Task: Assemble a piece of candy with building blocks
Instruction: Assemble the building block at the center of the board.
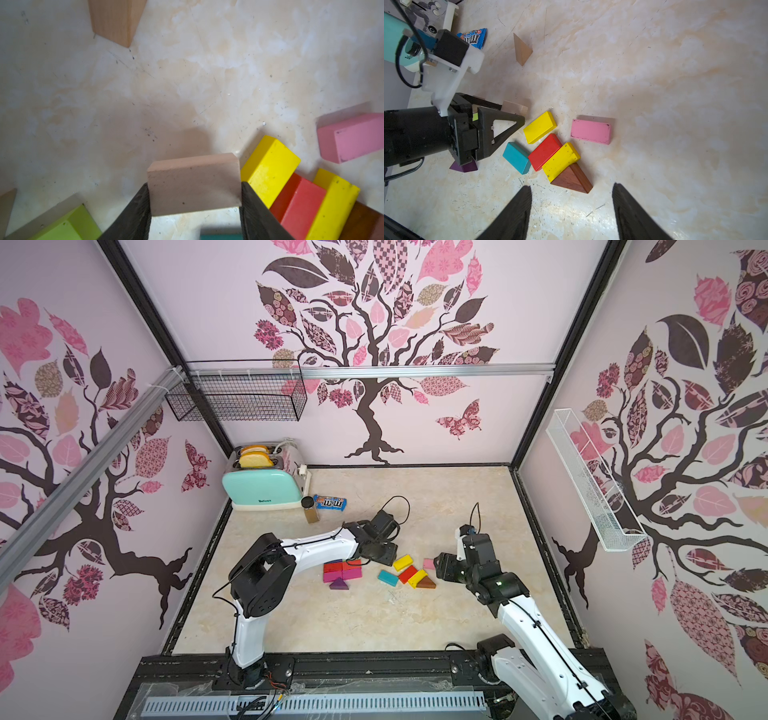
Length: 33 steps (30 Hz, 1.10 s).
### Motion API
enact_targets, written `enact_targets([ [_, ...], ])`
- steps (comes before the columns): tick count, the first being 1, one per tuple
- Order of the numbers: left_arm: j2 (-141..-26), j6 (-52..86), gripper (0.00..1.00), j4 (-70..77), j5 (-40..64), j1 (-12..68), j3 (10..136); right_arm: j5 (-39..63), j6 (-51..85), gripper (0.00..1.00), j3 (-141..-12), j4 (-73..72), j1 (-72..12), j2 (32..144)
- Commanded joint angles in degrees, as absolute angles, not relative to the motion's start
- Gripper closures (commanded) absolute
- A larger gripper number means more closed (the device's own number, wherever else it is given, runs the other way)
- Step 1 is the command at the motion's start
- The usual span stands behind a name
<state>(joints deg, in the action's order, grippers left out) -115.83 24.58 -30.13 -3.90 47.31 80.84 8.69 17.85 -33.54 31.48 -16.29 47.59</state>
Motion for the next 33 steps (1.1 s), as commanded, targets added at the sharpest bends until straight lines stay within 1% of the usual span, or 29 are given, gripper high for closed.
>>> enact_targets([
  [1, -113.4, 24.3, 0.73, -30.6, -4.8, 48.3, 79.9, 8.3, 18.5, 0.35, -33.0, 29.7, -16.0, 48.6],
  [16, -112.3, 25.3, 0.72, -29.7, -4.6, 48.6, 77.0, 8.8, 16.2, 0.35, -33.6, 26.6, -16.0, 56.1],
  [22, -112.1, 25.7, 0.66, -28.5, -2.8, 48.7, 76.3, 9.7, 16.3, 0.36, -34.8, 24.4, -16.0, 60.7],
  [33, -111.6, 26.2, 0.43, -27.9, -1.1, 48.6, 76.0, 8.9, 18.0, 0.36, -37.0, 20.9, -16.0, 67.0],
])
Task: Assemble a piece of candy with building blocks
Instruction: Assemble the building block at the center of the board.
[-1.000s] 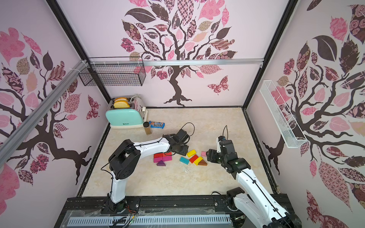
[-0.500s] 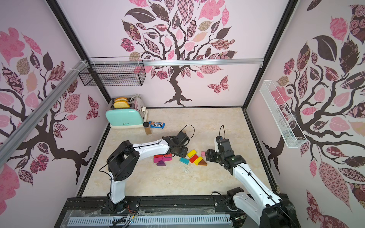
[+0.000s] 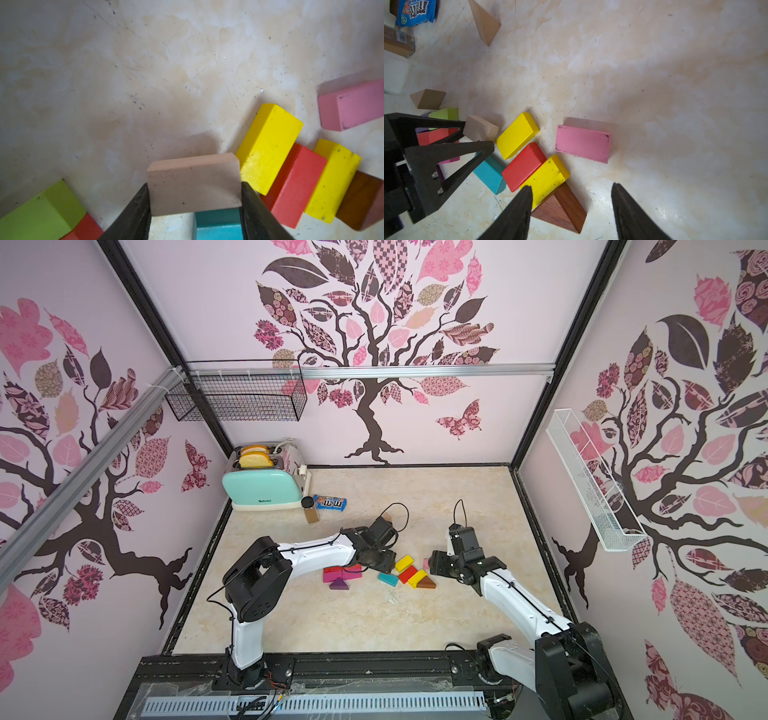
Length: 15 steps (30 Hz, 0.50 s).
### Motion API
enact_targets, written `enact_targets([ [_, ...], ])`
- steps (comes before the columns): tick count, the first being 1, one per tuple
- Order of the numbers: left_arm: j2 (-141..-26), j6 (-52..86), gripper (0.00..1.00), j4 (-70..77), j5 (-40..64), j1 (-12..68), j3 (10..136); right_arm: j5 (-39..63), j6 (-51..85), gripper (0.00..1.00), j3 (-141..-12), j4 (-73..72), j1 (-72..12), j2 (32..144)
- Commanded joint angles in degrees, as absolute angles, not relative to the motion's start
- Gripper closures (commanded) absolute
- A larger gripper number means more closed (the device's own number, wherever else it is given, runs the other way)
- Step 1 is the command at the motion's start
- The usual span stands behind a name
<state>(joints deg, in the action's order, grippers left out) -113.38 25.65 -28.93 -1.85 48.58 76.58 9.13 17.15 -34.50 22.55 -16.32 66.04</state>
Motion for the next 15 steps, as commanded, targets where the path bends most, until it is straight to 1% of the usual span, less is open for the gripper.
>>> enact_targets([
  [1, -111.5, 26.4, 0.42, -27.7, -1.0, 48.7, 75.9, 8.7, 18.1, 0.36, -37.1, 20.6, -16.0, 67.6],
  [8, -110.6, 25.9, 0.35, -28.1, -0.9, 48.6, 76.1, 8.5, 18.7, 0.37, -39.4, 20.7, -15.9, 72.2],
  [15, -109.6, 25.0, 0.24, -28.6, -0.8, 48.6, 76.0, 5.3, 18.1, 0.38, -41.5, 22.3, -16.0, 74.8],
])
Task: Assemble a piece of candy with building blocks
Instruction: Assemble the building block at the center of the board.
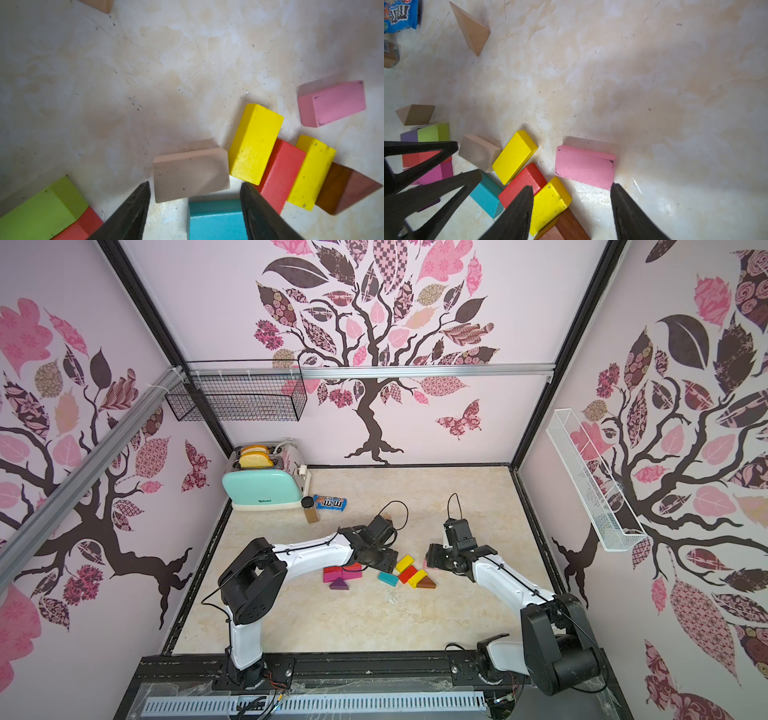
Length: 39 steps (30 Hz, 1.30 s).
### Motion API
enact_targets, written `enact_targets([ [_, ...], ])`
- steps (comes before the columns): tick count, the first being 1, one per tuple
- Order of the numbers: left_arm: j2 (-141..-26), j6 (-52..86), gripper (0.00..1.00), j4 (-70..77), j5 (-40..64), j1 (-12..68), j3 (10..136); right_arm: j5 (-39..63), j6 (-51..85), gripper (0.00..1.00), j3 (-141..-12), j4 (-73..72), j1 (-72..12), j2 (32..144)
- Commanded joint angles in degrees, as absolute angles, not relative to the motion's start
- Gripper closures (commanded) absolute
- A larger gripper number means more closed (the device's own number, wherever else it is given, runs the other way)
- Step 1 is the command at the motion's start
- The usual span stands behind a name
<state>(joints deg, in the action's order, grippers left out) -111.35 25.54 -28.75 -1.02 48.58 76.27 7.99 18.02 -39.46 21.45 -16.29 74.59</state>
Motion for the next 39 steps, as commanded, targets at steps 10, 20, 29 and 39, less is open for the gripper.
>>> enact_targets([
  [10, -102.8, 25.8, 0.23, -27.6, 0.4, 48.5, 73.6, 4.5, 17.6, 0.38, -43.5, 23.1, -16.0, 79.2],
  [20, -91.9, 28.0, 0.20, -23.5, 1.3, 48.5, 64.6, 6.7, 19.3, 0.39, -46.4, 24.0, -16.1, 85.1],
  [29, -90.1, 28.0, 0.12, -21.5, 1.6, 48.3, 62.0, 5.6, 20.9, 0.24, -45.8, 23.7, -16.7, 86.8],
  [39, -88.7, 28.1, 0.13, -20.7, 3.3, 48.1, 61.4, 2.8, 21.8, 0.24, -46.7, 25.0, -19.4, 89.0],
])
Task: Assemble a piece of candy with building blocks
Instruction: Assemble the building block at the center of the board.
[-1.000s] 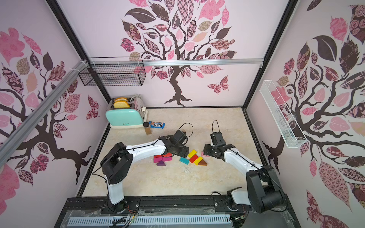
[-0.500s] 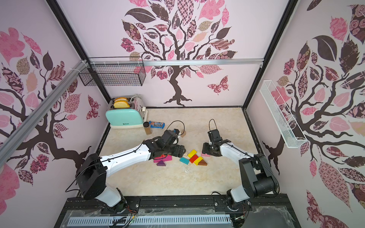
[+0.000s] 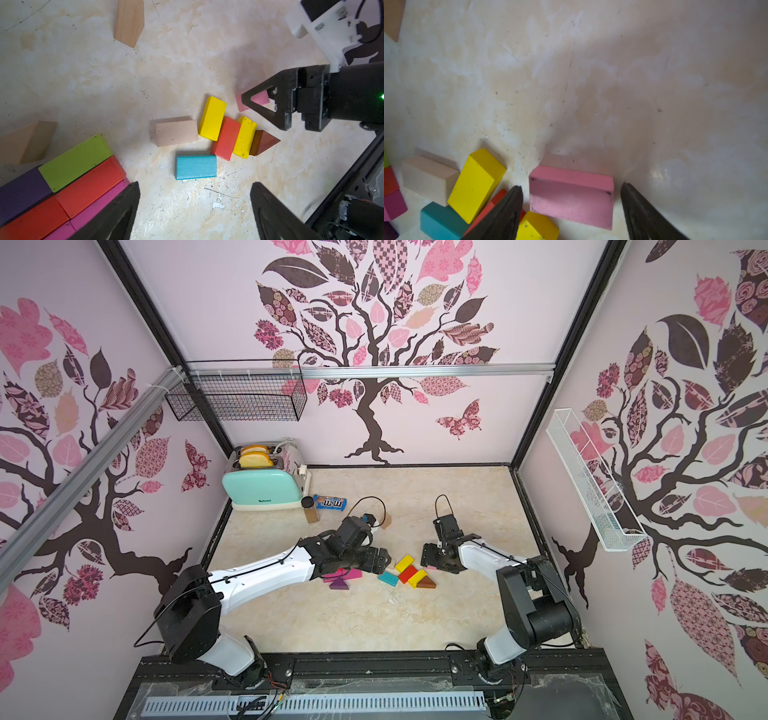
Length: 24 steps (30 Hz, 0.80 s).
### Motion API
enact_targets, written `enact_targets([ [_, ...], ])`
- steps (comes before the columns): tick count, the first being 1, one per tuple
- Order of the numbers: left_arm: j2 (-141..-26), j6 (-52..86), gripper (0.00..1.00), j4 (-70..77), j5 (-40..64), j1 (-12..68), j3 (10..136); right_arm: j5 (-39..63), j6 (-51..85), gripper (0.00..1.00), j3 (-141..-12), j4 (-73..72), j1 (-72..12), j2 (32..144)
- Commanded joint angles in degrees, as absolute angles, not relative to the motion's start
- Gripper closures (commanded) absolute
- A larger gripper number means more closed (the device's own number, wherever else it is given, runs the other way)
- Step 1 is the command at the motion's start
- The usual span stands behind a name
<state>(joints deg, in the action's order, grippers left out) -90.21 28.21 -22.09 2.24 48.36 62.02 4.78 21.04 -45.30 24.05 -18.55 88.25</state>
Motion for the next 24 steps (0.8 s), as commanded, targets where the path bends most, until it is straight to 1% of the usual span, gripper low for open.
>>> enact_targets([
  [1, -88.6, 28.1, 0.13, -20.6, 3.5, 48.1, 61.4, 2.4, 21.9, 0.24, -46.6, 25.1, -19.6, 89.2],
  [8, -87.8, 28.9, 0.13, -19.0, 3.8, 48.0, 60.1, 1.1, 21.4, 0.27, -46.2, 25.2, -20.7, 91.7],
  [14, -86.6, 29.1, 0.14, -18.7, 3.8, 47.6, 59.4, 1.0, 21.4, 0.42, -47.4, 25.6, -20.9, 92.8],
  [19, -85.7, 29.3, 0.14, -18.5, 3.7, 47.3, 59.1, 0.7, 21.1, 0.51, -47.9, 26.9, -21.5, 93.1],
  [24, -85.2, 29.3, 0.15, -18.2, 3.7, 47.2, 58.5, 0.4, 20.9, 0.54, -48.3, 27.2, -21.5, 92.0],
])
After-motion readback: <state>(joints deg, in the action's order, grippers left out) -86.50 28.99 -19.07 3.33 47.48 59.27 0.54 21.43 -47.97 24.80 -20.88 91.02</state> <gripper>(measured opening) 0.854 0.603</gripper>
